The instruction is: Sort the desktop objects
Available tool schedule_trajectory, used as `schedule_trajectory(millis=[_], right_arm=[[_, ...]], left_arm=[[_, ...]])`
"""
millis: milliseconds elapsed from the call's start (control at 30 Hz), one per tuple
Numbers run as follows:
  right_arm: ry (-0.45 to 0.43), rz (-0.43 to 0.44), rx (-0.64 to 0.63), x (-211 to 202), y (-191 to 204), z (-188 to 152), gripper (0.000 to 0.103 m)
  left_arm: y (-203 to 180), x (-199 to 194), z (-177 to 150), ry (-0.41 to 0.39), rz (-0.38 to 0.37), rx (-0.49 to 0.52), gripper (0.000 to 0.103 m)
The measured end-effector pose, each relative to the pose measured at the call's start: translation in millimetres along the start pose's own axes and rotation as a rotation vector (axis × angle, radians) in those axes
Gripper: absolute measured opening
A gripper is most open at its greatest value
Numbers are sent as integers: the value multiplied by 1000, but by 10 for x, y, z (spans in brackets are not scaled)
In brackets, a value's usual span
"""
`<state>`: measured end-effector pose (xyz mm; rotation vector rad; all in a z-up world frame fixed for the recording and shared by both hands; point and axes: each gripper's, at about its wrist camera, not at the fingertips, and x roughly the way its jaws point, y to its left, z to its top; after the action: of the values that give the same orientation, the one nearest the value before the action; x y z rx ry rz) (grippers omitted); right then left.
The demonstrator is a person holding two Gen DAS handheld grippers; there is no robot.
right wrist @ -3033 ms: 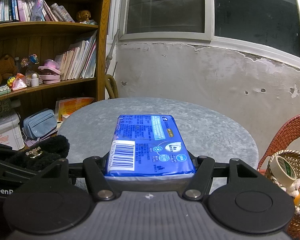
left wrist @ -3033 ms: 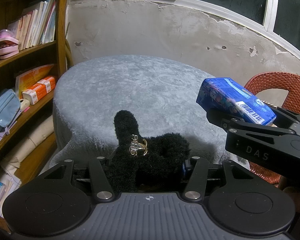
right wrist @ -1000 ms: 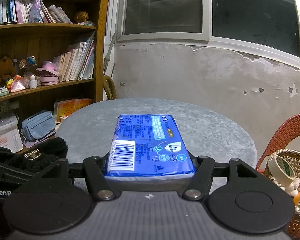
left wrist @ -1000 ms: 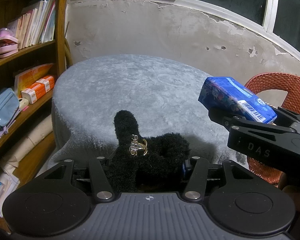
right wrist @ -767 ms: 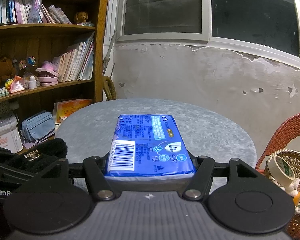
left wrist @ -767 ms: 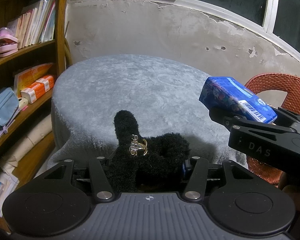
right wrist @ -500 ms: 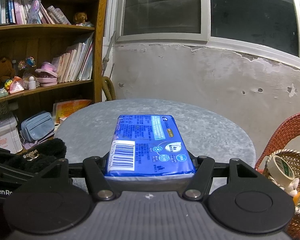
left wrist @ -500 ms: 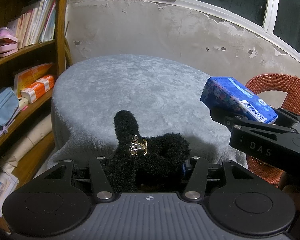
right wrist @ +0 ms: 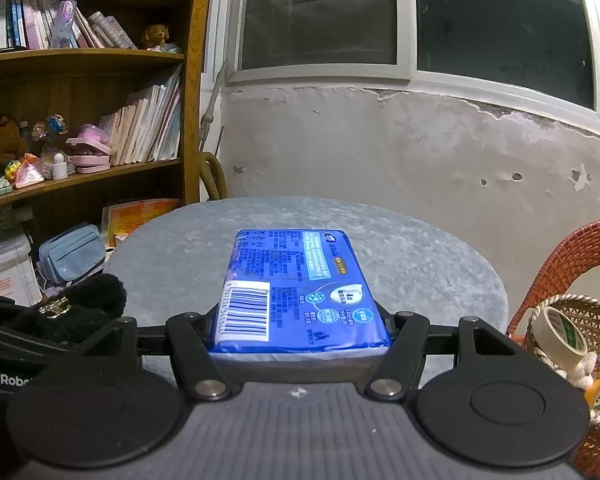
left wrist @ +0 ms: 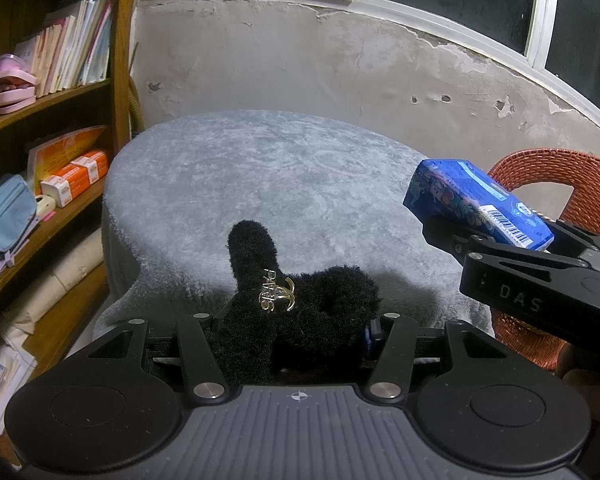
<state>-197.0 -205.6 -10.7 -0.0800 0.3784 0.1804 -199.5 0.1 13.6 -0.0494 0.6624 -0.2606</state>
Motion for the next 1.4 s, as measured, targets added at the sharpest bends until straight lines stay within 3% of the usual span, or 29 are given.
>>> schedule_trajectory(millis=[1400], right_arm=[[11,-20,15,61,16,-49,61]], left_arm=[[-36,1,-2,-8,-2,3,60]])
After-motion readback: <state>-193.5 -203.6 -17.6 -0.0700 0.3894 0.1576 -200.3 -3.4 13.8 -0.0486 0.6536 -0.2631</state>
